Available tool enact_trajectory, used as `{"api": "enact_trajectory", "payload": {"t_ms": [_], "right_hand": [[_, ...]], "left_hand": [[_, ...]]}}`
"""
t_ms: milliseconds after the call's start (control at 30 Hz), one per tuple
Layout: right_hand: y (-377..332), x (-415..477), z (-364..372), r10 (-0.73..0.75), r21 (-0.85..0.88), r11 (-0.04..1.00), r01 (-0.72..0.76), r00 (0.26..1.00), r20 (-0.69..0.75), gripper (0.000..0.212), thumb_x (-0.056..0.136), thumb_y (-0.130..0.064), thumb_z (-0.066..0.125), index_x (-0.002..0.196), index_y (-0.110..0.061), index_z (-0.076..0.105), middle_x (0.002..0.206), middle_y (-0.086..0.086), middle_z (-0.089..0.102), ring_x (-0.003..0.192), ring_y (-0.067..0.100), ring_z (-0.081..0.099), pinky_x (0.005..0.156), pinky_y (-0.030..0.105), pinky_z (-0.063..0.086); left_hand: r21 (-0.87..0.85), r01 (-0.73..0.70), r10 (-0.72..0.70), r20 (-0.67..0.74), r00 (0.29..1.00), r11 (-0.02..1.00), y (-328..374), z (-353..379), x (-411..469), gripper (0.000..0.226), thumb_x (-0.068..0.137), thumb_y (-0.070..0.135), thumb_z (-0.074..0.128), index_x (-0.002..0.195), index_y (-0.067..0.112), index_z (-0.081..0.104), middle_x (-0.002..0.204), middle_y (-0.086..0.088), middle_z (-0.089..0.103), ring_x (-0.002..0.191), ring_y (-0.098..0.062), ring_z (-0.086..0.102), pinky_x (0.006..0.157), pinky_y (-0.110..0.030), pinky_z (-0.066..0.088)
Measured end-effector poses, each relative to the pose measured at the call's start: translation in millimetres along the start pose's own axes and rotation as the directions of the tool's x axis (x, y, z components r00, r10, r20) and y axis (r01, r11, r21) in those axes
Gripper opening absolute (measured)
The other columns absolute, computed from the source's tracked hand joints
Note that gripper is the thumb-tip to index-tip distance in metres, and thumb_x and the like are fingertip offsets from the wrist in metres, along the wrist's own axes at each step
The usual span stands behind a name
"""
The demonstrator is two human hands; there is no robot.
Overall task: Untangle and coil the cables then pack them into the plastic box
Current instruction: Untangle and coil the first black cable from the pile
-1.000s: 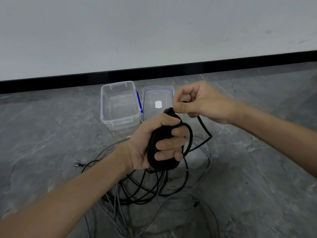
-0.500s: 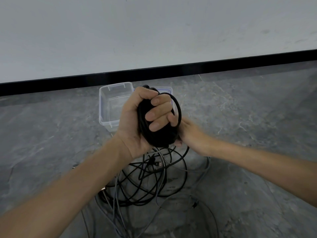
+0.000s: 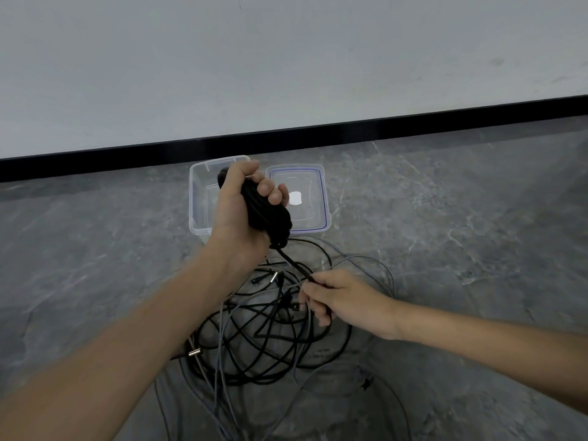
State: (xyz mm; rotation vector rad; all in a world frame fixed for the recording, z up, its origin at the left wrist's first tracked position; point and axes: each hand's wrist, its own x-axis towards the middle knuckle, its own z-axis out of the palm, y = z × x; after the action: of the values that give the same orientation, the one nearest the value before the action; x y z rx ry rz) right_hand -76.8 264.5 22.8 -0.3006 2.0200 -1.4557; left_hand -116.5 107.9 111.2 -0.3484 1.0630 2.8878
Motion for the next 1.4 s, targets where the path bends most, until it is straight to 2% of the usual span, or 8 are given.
{"api": "enact_trajectory", "payload": {"t_ms": [200,367,467,633,900,1100,1233,1400], "right_hand": [[-15.9,0.6,2.1,0.035,-0.105,0.994,-0.033,0.999,0.022,0.028,0.102,-0.018,0.043,0.08,-0.007,0.056,0.053,-0.002,0.051,0.05,0.009,0.052,0.062,0.023,0.045],[-47.2,2.4,-6.0,-0.235,-0.509,0.838,0.195,0.972,-0.014,0.031,0.098,-0.018,0.05,0.075,0.003,0.055,0.051,-0.008,0.041,0.043,0.002,0.04,0.049,0.015,0.034],[-54.0,1.2,-12.4,-0.144,-0.387,0.91,0.147,0.989,0.038,0.029,0.097,-0.017,0.052,0.073,0.0,0.055,0.051,-0.003,0.046,0.043,0.003,0.043,0.049,0.015,0.036],[-34.2,-7.2,-11.6,0.202,-0.036,0.979,-0.199,0.949,0.244,0.026,0.097,-0.022,0.054,0.072,-0.015,0.054,0.052,-0.002,0.052,0.064,0.017,0.058,0.059,0.017,0.046],[-18.9,-6.3,-12.4,0.177,0.005,0.983,-0.182,0.963,0.205,0.036,0.098,-0.024,0.053,0.065,-0.028,0.067,0.06,0.005,0.061,0.073,0.022,0.057,0.083,0.031,0.045],[-50.7,-15.8,-16.2,-0.063,-0.117,0.991,0.068,0.997,0.054,0.026,0.098,-0.023,0.053,0.088,0.0,0.059,0.052,-0.005,0.04,0.043,0.008,0.039,0.05,0.026,0.04],[-69.4,-24.3,-21.0,0.104,0.056,0.991,-0.123,0.959,0.263,0.016,0.099,-0.02,0.052,0.084,-0.016,0.05,0.053,-0.007,0.031,0.041,0.007,0.022,0.043,0.021,0.028],[-69.1,-31.6,-33.7,0.141,-0.017,0.99,-0.14,0.977,0.159,0.025,0.102,-0.025,0.045,0.083,-0.011,0.054,0.05,-0.008,0.025,0.039,0.006,0.019,0.037,0.019,0.02]], "left_hand": [[0.151,-0.043,0.051,-0.047,0.998,0.988,-1.5,-4.1,2.9,0.031,0.094,0.019,0.052,0.065,0.015,0.042,0.05,0.002,0.04,0.043,-0.011,0.039,0.072,-0.021,0.052],[0.529,-0.047,0.089,-0.054,0.995,0.847,-18.5,-11.7,5.0,0.048,0.092,0.026,0.058,0.045,0.019,0.054,0.047,0.001,0.05,0.052,-0.013,0.051,0.081,-0.028,0.048],[0.669,-0.051,0.09,-0.024,0.996,0.742,-20.0,-7.5,3.6,0.053,0.089,0.036,0.061,0.038,0.022,0.055,0.048,0.0,0.054,0.067,-0.016,0.058,0.08,-0.031,0.047],[0.537,-0.031,0.064,-0.043,0.997,0.843,-19.8,1.4,4.4,0.056,0.091,0.033,0.062,0.036,0.024,0.055,0.046,0.002,0.051,0.046,-0.011,0.05,0.097,-0.038,0.047],[0.538,-0.08,0.08,0.023,0.997,0.839,-8.7,-2.0,6.4,0.051,0.093,0.026,0.059,0.042,0.022,0.054,0.046,0.0,0.048,0.043,-0.011,0.05,0.092,-0.038,0.05],[0.796,-0.183,0.148,0.118,0.982,0.577,-6.2,-19.0,8.2,0.045,0.078,0.047,0.065,0.045,0.018,0.057,0.049,-0.005,0.058,0.061,-0.017,0.059,0.097,-0.045,0.05],[0.909,-0.303,0.191,0.256,0.948,0.288,-6.6,-25.5,12.7,0.054,0.081,0.047,0.068,0.064,-0.003,0.058,0.054,-0.014,0.058,0.051,-0.018,0.053,0.066,-0.036,0.052],[0.975,-0.173,0.082,0.162,0.983,0.142,5.5,-55.9,16.7,0.075,0.066,0.075,0.063,0.064,0.0,0.062,0.055,-0.011,0.062,0.048,-0.017,0.053,0.059,-0.035,0.05]]}}
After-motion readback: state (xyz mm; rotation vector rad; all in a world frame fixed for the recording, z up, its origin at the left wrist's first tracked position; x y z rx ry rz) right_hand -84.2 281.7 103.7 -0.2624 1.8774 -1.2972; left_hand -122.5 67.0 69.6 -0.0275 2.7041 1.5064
